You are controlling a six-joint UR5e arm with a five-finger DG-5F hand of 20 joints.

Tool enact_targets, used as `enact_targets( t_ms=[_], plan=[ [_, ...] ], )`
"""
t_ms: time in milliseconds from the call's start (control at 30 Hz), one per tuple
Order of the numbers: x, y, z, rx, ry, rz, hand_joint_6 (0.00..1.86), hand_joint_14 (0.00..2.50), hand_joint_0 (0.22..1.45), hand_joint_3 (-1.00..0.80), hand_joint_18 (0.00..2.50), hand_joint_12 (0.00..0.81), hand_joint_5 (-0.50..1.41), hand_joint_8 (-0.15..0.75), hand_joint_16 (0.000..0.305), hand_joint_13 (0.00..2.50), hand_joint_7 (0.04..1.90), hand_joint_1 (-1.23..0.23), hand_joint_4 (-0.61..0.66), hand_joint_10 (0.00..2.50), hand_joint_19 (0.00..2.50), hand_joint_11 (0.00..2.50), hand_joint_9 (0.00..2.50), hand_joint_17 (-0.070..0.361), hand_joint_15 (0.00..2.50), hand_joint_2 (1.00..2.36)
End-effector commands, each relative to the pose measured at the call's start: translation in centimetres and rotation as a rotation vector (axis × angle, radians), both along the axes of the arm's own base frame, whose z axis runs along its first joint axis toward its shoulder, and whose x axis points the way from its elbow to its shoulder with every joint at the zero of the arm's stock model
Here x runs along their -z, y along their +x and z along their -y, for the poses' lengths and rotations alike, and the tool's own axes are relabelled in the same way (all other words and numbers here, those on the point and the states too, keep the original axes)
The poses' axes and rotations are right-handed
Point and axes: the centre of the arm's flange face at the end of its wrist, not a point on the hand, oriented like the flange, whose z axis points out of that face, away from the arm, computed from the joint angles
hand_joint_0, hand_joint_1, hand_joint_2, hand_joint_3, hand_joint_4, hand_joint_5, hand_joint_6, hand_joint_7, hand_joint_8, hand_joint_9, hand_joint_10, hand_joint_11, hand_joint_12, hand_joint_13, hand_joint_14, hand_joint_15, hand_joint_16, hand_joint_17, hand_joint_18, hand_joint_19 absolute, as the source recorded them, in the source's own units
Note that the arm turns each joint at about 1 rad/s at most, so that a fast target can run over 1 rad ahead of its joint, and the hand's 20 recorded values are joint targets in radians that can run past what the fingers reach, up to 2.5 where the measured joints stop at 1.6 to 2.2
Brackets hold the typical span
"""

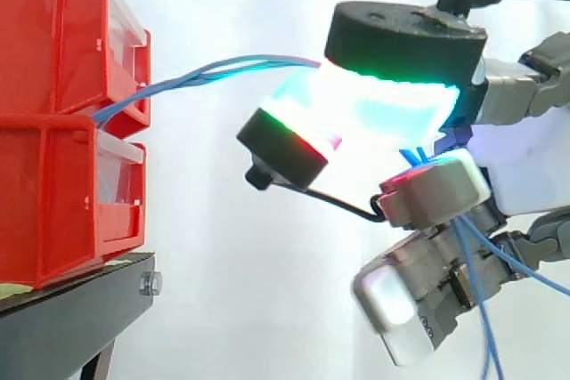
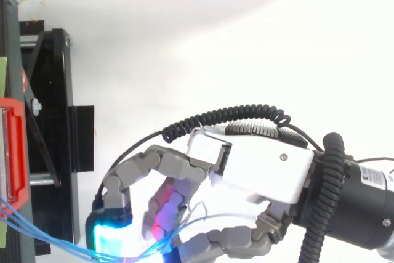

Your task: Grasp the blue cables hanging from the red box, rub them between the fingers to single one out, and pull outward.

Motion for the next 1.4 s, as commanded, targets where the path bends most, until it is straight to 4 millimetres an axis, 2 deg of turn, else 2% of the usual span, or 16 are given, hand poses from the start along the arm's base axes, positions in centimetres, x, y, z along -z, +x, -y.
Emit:
enact_targets(
  t_ms=[0,67,300,400,733,933,1000,1067,1133,1267,1367],
  plan=[
    [-0.03,0.01,0.01,0.0,0.0,0.001,0.89,0.02,0.68,-0.5,0.71,0.293,-0.05,0.181,0.032,0.81,1.05,-0.95,-0.31,0.03,0.48,0.94,1.28,0.072,0.56,1.0],
    [0.04,-0.02,0.02,0.0,0.0,-0.001,0.89,0.02,0.68,-0.5,0.69,0.292,-0.05,0.184,0.033,0.78,1.03,-0.95,-0.31,0.03,0.48,0.92,1.25,0.074,0.53,1.0],
    [-0.03,0.0,-0.1,-0.001,0.0,0.001,0.87,0.02,0.55,-0.5,0.68,0.296,-0.04,0.184,0.035,0.76,0.9,-0.9,-0.25,0.03,0.49,0.87,1.24,0.078,0.52,1.0],
    [-0.03,0.0,-0.1,-0.001,0.0,0.001,0.82,0.02,0.51,-0.5,0.7,0.307,-0.04,0.193,0.036,0.78,0.96,-0.86,-0.2,0.02,0.49,0.87,1.26,0.082,0.52,1.0],
    [-0.03,-0.01,-0.22,-0.003,0.0,0.001,0.79,0.02,0.44,-0.5,0.77,0.331,-0.04,0.217,0.041,0.85,0.95,-0.76,-0.17,0.02,0.47,0.85,1.32,0.093,0.52,1.0],
    [0.05,-0.06,-0.2,-0.003,-0.001,-0.002,0.78,0.02,0.46,-0.5,0.79,0.329,-0.04,0.225,0.041,0.88,0.97,-0.68,-0.15,0.02,0.49,0.85,1.35,0.091,0.52,1.0],
    [-0.03,-0.01,-0.22,-0.003,0.0,0.001,0.78,0.02,0.49,-0.5,0.78,0.32,-0.04,0.22,0.038,0.88,0.97,-0.61,-0.15,0.02,0.51,0.87,1.35,0.086,0.54,1.0],
    [-0.02,-0.02,-0.1,-0.001,0.0,-0.001,0.79,0.02,0.54,-0.5,0.76,0.307,-0.04,0.21,0.035,0.88,0.97,-0.61,-0.15,0.02,0.53,0.89,1.34,0.079,0.55,1.0],
    [-0.02,-0.03,-0.21,-0.003,0.0,-0.001,0.79,0.02,0.59,-0.5,0.75,0.306,-0.05,0.216,0.033,0.88,1.0,-0.65,-0.13,0.03,0.54,0.9,1.31,0.075,0.56,1.0],
    [-0.02,-0.03,-0.21,-0.003,0.0,-0.001,0.82,0.02,0.61,-0.44,0.75,0.315,-0.07,0.226,0.034,0.88,1.12,-0.72,-0.11,0.03,0.54,0.93,1.25,0.076,0.58,1.0],
    [-0.02,-0.03,-0.21,-0.003,0.0,-0.001,0.9,0.02,0.63,-0.33,0.75,0.324,-0.11,0.238,0.035,0.89,1.05,-0.82,-0.07,0.02,0.53,0.94,1.2,0.079,0.6,1.01]
  ],
)
